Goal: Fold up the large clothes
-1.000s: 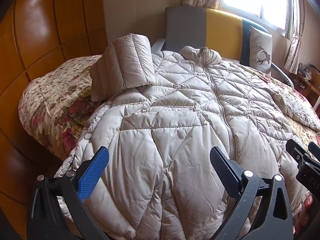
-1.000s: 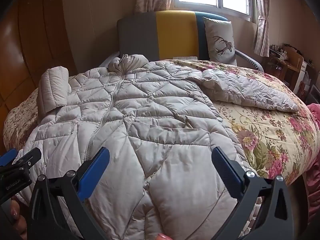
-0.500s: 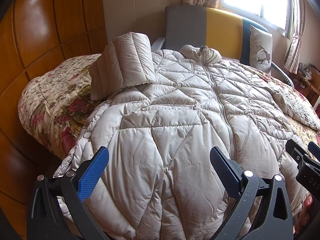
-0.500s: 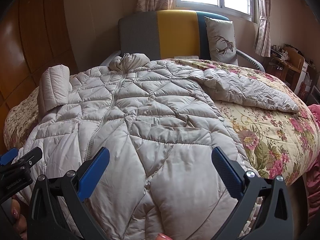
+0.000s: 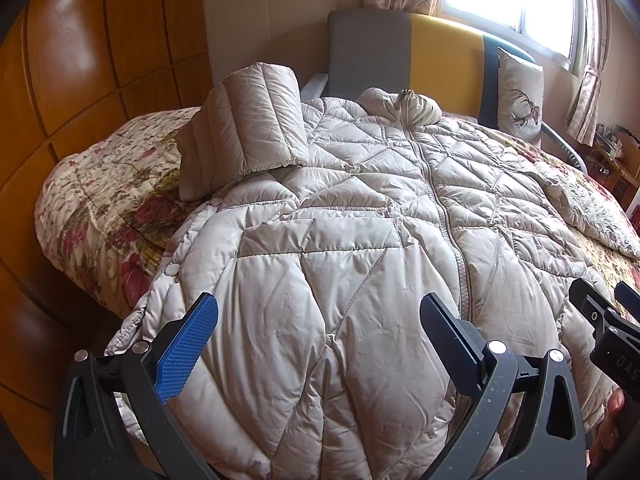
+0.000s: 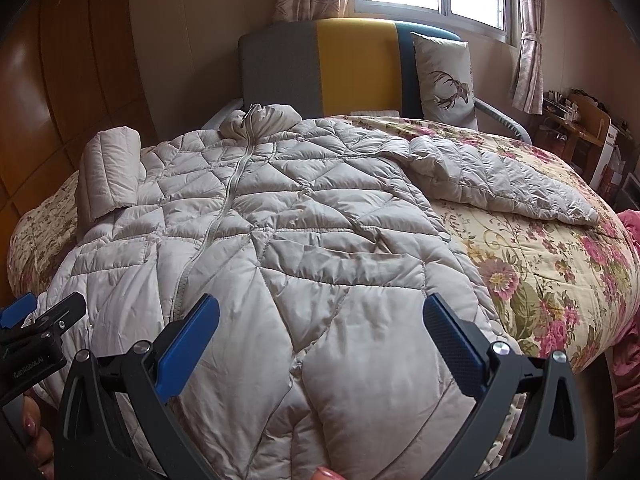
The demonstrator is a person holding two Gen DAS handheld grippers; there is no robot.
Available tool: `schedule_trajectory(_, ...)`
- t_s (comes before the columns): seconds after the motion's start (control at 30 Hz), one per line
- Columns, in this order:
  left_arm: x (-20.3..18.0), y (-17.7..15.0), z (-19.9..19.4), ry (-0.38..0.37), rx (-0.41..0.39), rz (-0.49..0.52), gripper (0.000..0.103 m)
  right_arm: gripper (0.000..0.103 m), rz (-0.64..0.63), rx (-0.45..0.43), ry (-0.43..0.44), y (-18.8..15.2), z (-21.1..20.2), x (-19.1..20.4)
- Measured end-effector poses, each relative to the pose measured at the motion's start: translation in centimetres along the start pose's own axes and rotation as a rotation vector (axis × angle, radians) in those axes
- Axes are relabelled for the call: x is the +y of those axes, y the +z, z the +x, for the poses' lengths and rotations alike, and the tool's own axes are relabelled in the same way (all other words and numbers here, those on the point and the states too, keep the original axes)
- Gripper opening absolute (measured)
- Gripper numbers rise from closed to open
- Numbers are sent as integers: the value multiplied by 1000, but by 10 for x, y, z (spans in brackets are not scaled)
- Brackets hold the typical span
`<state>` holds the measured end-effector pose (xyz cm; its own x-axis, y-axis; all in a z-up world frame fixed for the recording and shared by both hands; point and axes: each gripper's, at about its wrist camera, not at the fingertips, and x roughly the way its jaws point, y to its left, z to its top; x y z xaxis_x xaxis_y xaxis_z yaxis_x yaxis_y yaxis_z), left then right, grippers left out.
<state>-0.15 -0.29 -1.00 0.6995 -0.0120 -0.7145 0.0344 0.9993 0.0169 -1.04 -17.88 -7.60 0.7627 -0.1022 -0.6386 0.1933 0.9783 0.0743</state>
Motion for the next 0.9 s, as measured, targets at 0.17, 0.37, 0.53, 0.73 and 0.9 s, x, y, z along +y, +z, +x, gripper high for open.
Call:
schedule_trajectory(0.17,0,0,0,1,1,0,100,101,0,1,-4,0,0,-1)
schedule_trajectory(0.37,0,0,1,0,5,0,100,101,-1,0,1,0,0,-2)
schedule_trajectory(0.53,1,-1,3,-2,13,-1,100,101,-6,7,-5,0,1,-1)
schedule_trajectory(0.73,2,-1,4,-3,17,-4,100,101,-7,7,-4,0,1,-2)
schedule_trajectory(0.9,2,-1,5,-5,19,-3,100,101,-12,10,-2,0,2,-1)
